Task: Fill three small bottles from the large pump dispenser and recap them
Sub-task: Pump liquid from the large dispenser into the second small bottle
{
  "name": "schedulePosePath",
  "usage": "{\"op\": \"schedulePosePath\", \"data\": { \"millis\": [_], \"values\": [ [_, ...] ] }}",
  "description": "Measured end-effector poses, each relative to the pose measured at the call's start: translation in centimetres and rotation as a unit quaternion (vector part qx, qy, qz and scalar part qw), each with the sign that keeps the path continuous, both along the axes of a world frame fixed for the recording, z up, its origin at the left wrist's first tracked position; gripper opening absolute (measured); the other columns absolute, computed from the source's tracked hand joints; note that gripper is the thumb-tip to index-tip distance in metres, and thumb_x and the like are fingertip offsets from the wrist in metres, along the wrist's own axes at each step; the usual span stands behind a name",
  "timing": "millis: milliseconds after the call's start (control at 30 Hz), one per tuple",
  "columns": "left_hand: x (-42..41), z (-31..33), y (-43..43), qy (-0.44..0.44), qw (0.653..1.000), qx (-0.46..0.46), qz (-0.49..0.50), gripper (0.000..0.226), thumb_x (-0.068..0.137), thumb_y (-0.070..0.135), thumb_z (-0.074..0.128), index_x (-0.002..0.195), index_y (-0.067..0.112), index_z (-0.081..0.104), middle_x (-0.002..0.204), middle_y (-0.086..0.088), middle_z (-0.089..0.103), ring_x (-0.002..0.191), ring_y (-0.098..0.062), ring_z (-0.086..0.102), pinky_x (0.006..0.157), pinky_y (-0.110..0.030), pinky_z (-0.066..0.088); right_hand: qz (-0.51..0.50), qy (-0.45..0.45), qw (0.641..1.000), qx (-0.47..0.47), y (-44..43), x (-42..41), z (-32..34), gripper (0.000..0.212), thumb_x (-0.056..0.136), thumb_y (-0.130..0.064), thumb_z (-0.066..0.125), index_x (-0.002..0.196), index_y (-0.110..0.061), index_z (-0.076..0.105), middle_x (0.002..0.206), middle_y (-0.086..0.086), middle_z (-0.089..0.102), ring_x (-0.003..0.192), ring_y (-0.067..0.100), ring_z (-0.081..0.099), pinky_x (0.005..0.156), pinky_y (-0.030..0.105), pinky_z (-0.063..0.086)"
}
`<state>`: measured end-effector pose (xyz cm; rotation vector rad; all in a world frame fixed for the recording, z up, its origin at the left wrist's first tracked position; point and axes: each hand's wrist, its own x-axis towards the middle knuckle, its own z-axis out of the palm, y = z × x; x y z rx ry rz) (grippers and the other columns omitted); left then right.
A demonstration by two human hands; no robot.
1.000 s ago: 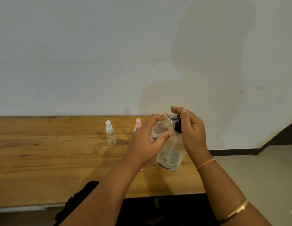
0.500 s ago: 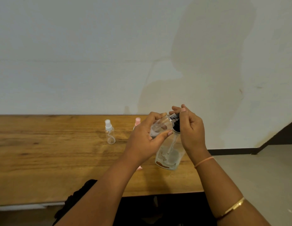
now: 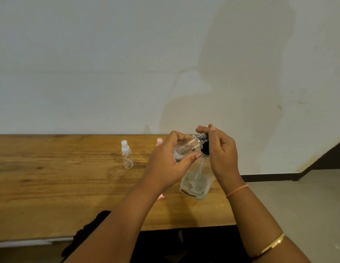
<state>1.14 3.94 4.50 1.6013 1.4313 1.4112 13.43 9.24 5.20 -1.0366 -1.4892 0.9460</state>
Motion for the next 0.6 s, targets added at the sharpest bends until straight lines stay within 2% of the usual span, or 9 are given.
{"op": "schedulePosePath", "data": {
  "millis": [100, 233, 367, 467, 500, 600],
  "values": [
    [0.0, -0.1, -0.1, 0.007, 1.0, -0.002, 0.004, 0.031, 0.077, 0.026, 0.075, 0.098, 0.034, 0.053, 0.096, 0.02, 0.065, 0.095, 0.011, 0.06, 0.075, -0.006, 0.046, 0.0, -0.007, 1.0, -0.004, 0.0, 0.1, -0.5, 0.036, 0.102, -0.018, 0.036, 0.089, -0.021, 0.069, 0.104, -0.012, 0.065, 0.133, 0.012, 0.041, 0.105, 0.027, 0.038],
    [0.0, 0.1, -0.3, 0.02, 0.999, 0.027, 0.009, 0.039, 0.078, 0.025, 0.074, 0.107, 0.041, 0.053, 0.097, 0.023, 0.063, 0.095, 0.013, 0.059, 0.074, -0.004, 0.046, 0.0, -0.01, 1.0, 0.011, -0.2, 0.2, 0.4, 0.031, 0.095, -0.031, 0.037, 0.087, -0.035, 0.066, 0.115, -0.012, 0.063, 0.133, 0.004, 0.038, 0.113, 0.045, 0.029],
    [-0.2, 0.0, 0.0, 0.024, 0.999, 0.035, 0.006, 0.046, 0.079, 0.025, 0.074, 0.122, 0.028, 0.058, 0.101, 0.024, 0.062, 0.099, 0.014, 0.057, 0.078, -0.002, 0.043, 0.007, -0.032, 0.999, 0.008, 0.1, 0.2, 1.0, 0.03, 0.088, -0.039, 0.034, 0.089, -0.041, 0.063, 0.118, -0.015, 0.061, 0.134, 0.001, 0.034, 0.115, 0.047, 0.022],
    [-0.1, -0.3, 0.3, 0.029, 0.999, 0.029, 0.003, 0.048, 0.079, 0.024, 0.074, 0.125, 0.025, 0.058, 0.104, 0.031, 0.058, 0.099, 0.018, 0.055, 0.082, -0.002, 0.043, 0.004, -0.024, 1.0, 0.018, 0.1, 0.3, 0.4, 0.028, 0.093, -0.035, 0.034, 0.091, -0.041, 0.062, 0.116, -0.011, 0.062, 0.135, 0.007, 0.036, 0.114, 0.048, 0.026],
    [-0.1, -0.3, 0.3, 0.027, 0.999, 0.021, 0.002, 0.048, 0.079, 0.024, 0.074, 0.125, 0.025, 0.058, 0.104, 0.032, 0.057, 0.099, 0.018, 0.055, 0.086, -0.006, 0.044, 0.001, -0.022, 1.0, 0.02, 0.2, 0.2, 0.1, 0.029, 0.095, -0.032, 0.035, 0.089, -0.04, 0.063, 0.116, -0.007, 0.063, 0.135, 0.009, 0.037, 0.112, 0.047, 0.029],
    [-0.2, -0.8, 0.3, 0.013, 1.0, 0.006, 0.011, 0.047, 0.079, 0.027, 0.074, 0.123, 0.028, 0.059, 0.101, 0.029, 0.063, 0.099, 0.013, 0.059, 0.097, -0.028, 0.048, -0.007, -0.053, 0.999, 0.009, 0.3, 0.1, -0.2, 0.031, 0.093, -0.036, 0.033, 0.083, -0.041, 0.063, 0.119, -0.005, 0.063, 0.135, 0.007, 0.036, 0.113, 0.049, 0.027]
  ]
}}
